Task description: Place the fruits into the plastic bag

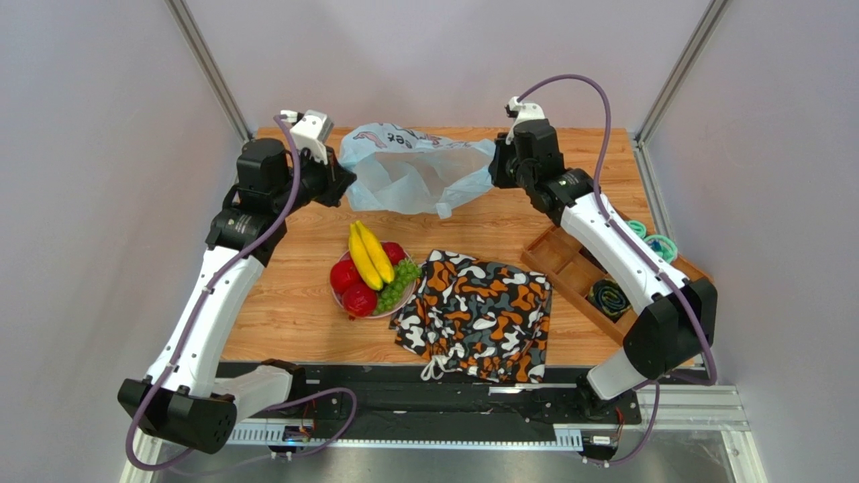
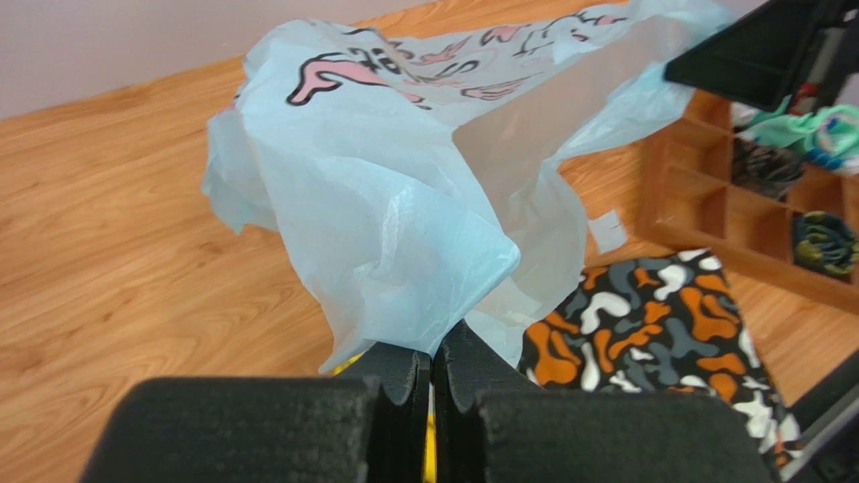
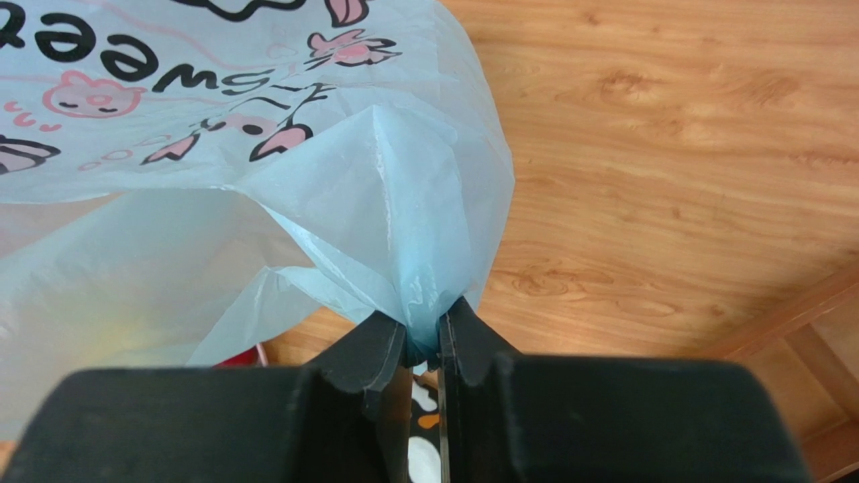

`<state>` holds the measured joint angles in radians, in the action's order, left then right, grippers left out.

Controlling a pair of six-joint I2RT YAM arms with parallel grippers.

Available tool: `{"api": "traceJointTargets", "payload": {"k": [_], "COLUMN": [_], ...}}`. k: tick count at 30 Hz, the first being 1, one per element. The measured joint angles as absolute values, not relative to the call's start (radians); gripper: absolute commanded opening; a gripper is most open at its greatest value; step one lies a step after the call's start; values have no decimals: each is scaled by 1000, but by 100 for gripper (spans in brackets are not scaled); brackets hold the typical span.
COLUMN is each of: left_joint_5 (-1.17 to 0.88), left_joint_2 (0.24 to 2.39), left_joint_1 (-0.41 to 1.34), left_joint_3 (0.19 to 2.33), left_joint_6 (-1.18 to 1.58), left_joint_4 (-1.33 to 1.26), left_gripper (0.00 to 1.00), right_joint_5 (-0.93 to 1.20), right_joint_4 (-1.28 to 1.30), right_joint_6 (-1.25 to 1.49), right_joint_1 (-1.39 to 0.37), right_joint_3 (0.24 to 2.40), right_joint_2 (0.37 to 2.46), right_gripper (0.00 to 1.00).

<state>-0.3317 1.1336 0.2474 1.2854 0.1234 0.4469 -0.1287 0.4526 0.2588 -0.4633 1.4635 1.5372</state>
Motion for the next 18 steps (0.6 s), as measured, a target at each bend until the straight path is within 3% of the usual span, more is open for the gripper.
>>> {"api": "traceJointTargets", "payload": {"k": [6,9,12,13,14,18], "left_joint_5": [-231,-213,-212,-212,-212,-221], "left_joint_2": [1116,1116,1116,1116,1116,1120], "left_joint_1": [246,243,239,238,236,229], "left_joint_3": [1208,1185,1184,1184,1184,1184], "left_joint_6": [61,49,46,46,46,47], "left_joint_4": [494,508,509,509,509,506], "left_gripper": [0,0,0,0,0,0], "right_joint_5": [-109,-104,-101,-100,-96,-93], "right_joint_4": [448,449,448,447,447,452], "right_joint_6": [303,316,326,329,329,321], "right_joint_1": [-487,-497,-504,-506,-507,-516], "right_joint_3": [1421,1421,1421,1421,1421,1421], "right_joint_2": [1549,1560,1562,1562,1562,1557], "right_gripper": [16,22,45,62,69,77]}}
